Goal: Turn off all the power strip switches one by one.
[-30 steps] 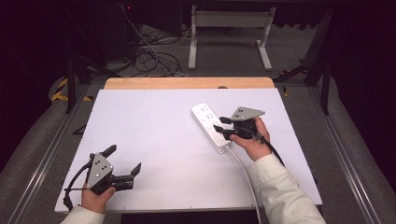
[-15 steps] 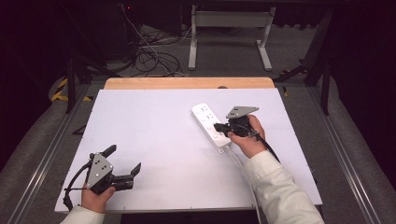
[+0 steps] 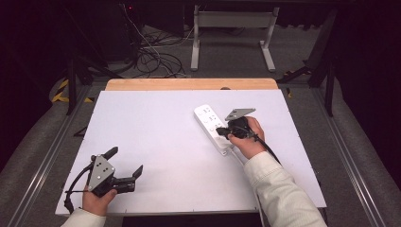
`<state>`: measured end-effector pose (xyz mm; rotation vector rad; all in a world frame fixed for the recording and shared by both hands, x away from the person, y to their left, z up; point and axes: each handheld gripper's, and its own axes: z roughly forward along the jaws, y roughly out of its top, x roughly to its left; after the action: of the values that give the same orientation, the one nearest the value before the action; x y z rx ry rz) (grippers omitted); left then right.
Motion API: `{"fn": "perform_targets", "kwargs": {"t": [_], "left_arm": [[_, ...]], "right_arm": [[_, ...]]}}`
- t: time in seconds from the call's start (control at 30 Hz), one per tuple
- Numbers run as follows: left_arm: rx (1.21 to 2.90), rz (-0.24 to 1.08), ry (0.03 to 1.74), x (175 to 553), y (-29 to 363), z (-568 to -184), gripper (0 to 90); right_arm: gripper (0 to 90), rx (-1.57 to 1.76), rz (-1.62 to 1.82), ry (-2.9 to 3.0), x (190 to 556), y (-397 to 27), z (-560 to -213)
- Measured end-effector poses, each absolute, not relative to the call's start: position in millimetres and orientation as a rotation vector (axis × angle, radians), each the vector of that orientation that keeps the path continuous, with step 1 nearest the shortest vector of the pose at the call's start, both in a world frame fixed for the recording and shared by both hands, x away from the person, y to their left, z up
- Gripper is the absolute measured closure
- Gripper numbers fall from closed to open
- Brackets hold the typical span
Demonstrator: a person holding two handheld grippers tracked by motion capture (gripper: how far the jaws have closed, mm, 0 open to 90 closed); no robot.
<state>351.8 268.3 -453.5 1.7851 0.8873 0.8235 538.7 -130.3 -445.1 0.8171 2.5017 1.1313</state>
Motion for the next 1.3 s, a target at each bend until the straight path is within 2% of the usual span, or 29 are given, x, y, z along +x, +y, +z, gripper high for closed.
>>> {"fn": "perform_targets", "kwargs": {"t": [1.3], "left_arm": [[1.792, 0.825, 0.889, 352.2, 267.9, -454.3, 1.7]], "right_arm": [[90.0, 0.89, 1.064, 2.551, 538.1, -123.5, -455.8]]}}
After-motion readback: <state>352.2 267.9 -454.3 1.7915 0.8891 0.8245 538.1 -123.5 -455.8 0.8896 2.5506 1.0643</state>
